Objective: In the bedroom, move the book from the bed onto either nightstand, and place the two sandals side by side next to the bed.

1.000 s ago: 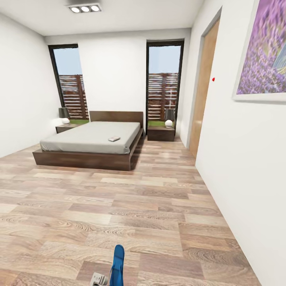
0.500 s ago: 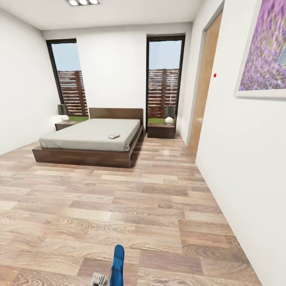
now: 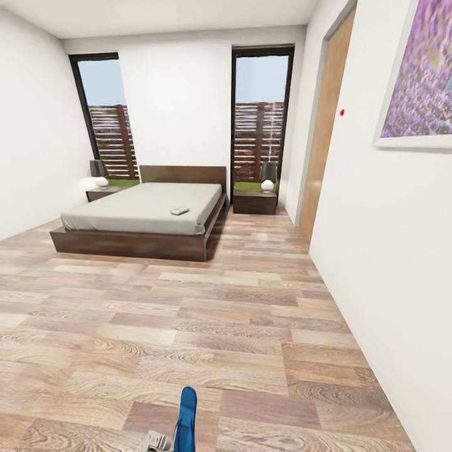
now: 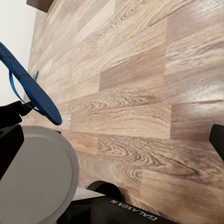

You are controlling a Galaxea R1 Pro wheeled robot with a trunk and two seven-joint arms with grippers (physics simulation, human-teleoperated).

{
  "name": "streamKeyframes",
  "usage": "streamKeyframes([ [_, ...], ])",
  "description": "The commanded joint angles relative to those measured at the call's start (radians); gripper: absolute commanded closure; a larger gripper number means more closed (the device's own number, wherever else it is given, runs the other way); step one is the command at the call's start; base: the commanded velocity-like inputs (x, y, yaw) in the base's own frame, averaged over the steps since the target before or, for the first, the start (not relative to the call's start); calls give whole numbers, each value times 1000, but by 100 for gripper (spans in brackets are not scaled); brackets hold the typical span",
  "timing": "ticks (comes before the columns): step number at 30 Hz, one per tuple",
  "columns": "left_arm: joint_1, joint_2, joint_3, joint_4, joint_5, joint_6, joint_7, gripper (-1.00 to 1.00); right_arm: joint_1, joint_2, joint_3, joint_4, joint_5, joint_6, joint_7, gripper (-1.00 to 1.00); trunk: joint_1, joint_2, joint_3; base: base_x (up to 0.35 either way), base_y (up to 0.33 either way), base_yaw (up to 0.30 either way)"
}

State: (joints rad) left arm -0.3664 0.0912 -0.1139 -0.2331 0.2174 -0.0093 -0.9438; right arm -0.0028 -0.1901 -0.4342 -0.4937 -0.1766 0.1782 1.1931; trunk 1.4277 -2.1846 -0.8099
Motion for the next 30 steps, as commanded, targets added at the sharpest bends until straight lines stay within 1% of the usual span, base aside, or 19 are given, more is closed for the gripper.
streamKeyframes([
  [1, -1, 1, -9, 0, 7, -5, 5, 100, 0, 0, -1, 0, -4, 10, 3, -100, 0, 0, -2, 0, 0, 0],
  [16, 0, 1, -9, 0, 7, -5, 5, 100, 0, 2, -1, 0, -4, 10, 5, -100, 0, 0, -9, 0, 0, 0],
  [30, 0, 1, -9, 0, 7, -5, 5, 100, 0, 3, -1, 0, -4, 10, 5, -100, 0, 0, -31, 0, 0, 0],
])
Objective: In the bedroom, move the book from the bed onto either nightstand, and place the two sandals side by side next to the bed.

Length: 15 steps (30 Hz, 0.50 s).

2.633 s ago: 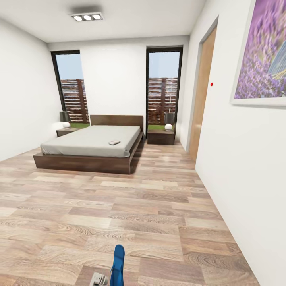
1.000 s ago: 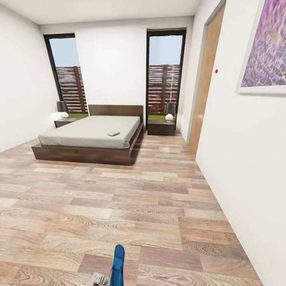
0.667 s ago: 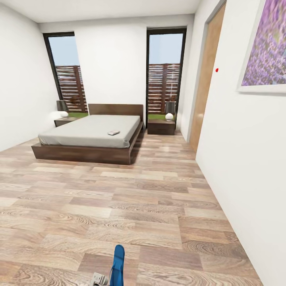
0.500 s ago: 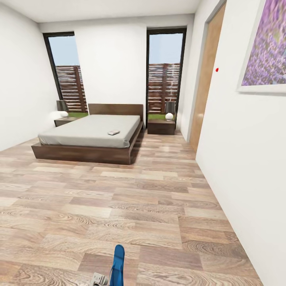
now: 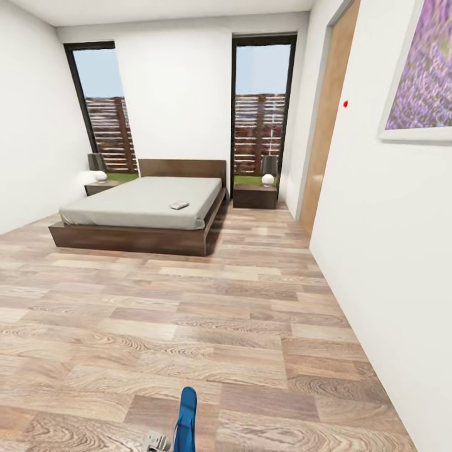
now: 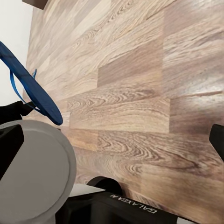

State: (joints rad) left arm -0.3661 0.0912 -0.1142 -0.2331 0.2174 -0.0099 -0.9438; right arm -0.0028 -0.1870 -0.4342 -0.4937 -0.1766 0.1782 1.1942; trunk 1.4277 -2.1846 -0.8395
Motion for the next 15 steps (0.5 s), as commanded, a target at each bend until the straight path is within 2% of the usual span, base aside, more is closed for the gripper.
streamKeyframes([
  [1, 0, 1, -9, 0, 7, -5, 5, 100, 0, 0, -1, 0, -4, 10, 4, -100, 0, 0, -3, 0, 0, 0],
  [15, 0, 1, -9, 0, 7, -5, 5, 100, 0, 1, -1, 0, -4, 10, 4, -100, 0, 0, -20, 0, 0, 0],
])
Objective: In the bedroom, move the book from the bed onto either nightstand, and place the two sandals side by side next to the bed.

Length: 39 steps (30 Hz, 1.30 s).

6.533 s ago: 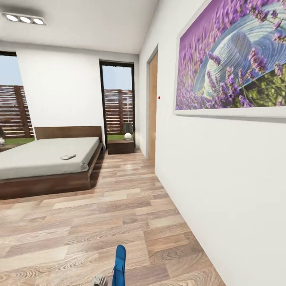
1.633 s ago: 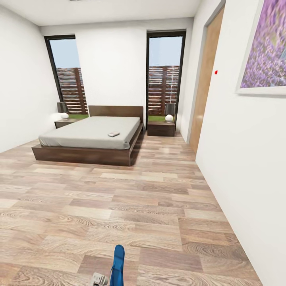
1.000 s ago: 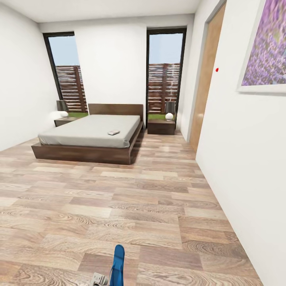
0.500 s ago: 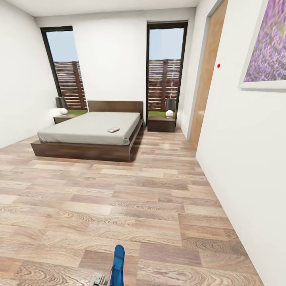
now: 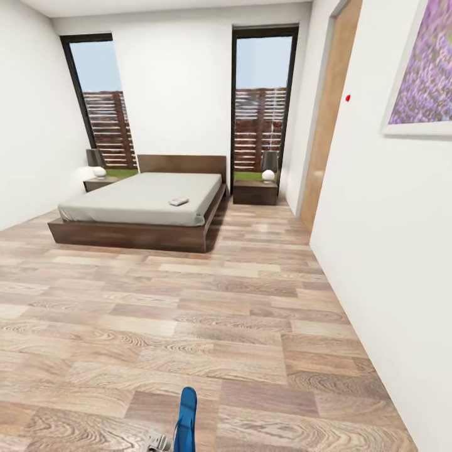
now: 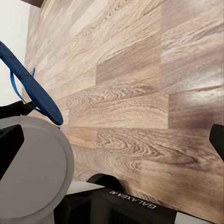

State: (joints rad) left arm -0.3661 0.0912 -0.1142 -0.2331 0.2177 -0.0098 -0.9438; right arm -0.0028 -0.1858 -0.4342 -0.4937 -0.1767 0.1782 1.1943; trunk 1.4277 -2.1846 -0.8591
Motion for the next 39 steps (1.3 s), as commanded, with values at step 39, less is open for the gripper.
streamKeyframes([
  [39, -1, 1, -9, 0, 7, -6, 5, 100, 0, -1, -1, 0, -4, 10, 4, -100, 0, 0, -34, 0, 0, 0],
])
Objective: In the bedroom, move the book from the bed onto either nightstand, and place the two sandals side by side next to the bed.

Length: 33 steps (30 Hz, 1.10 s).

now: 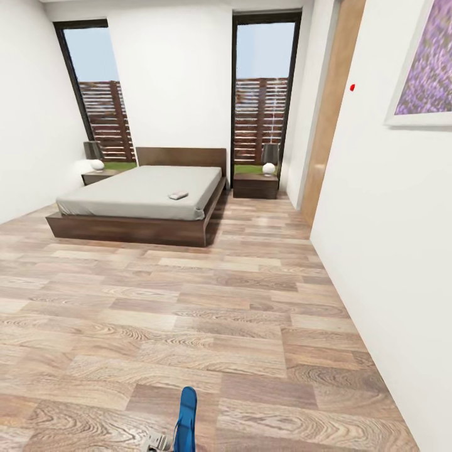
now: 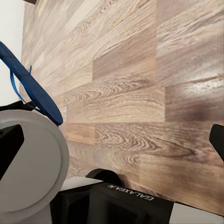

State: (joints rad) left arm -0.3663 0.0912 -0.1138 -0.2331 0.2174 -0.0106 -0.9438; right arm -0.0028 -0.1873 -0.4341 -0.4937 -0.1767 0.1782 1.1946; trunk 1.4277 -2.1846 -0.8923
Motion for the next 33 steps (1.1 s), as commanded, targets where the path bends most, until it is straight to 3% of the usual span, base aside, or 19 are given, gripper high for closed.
streamKeyframes([
  [1, 0, 1, -9, 0, 7, -5, 5, 100, 0, 0, -2, 0, -4, 10, 3, -100, 0, 0, -1, 0, 0, 0],
  [26, 0, 1, -9, 0, 7, -5, 5, 100, 0, -4, 0, 0, -4, 0, 5, -100, 0, 0, -2, 0, 0, 0],
  [33, 0, 2, -9, 0, 7, -3, 5, 100, 0, -3, -1, 0, -4, -30, 5, -100, 0, 0, -2, 200, 0, 0],
])
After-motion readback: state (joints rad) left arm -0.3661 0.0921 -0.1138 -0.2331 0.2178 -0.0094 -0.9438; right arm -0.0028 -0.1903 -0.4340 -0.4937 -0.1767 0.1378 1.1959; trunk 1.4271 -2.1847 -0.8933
